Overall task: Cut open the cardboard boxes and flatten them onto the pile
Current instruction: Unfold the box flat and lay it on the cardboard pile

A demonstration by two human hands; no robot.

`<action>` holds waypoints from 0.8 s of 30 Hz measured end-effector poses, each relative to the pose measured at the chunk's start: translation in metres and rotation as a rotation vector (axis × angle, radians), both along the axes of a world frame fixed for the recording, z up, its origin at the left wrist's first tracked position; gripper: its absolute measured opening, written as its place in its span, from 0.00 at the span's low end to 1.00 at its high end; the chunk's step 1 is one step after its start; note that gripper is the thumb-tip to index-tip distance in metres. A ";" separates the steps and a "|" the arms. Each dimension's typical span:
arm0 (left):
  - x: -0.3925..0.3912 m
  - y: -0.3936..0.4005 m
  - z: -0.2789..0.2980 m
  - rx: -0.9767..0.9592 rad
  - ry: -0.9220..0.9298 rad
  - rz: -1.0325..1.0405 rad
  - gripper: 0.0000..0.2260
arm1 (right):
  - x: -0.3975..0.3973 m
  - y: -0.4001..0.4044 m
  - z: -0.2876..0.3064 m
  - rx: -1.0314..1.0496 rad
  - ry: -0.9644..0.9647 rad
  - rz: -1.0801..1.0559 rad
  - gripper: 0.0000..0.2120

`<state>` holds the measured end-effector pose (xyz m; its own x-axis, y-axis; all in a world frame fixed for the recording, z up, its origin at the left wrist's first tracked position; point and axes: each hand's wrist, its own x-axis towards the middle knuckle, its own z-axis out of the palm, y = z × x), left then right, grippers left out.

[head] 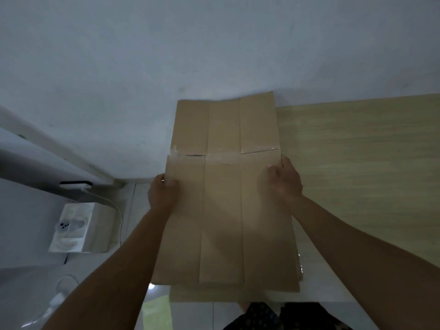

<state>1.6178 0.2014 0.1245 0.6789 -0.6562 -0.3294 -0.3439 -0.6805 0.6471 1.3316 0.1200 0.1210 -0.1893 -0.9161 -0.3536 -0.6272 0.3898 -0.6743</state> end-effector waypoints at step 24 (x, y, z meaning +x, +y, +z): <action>-0.046 0.016 -0.034 0.121 -0.409 -0.261 0.37 | 0.005 0.030 -0.040 -0.079 0.267 0.153 0.33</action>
<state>1.5715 0.2176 0.0906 0.5869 -0.7948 -0.1547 -0.7216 -0.6000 0.3454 1.3366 0.1498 0.0812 -0.1236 -0.9636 -0.2371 -0.8333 0.2305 -0.5025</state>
